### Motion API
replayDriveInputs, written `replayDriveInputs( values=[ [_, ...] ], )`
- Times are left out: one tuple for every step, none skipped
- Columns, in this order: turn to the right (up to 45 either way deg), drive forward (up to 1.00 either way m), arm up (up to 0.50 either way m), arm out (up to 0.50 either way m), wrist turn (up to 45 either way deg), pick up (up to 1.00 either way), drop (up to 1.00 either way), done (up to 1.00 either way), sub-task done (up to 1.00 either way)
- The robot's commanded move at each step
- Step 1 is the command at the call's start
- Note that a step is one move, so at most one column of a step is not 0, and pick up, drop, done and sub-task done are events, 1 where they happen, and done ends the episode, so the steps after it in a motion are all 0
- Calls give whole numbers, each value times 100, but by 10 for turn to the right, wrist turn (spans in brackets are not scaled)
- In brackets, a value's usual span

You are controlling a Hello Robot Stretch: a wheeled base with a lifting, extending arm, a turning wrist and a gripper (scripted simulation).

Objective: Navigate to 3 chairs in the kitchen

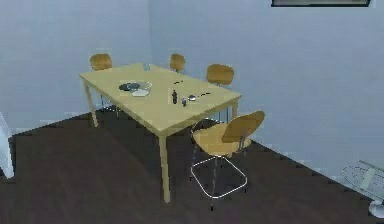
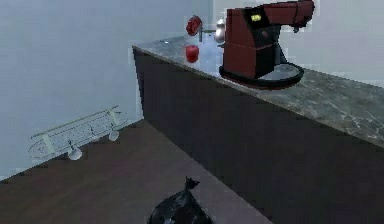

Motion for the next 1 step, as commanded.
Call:
replayDriveInputs(
  values=[
    [270,0,0,0,0,0,0,0,0]
  ],
)
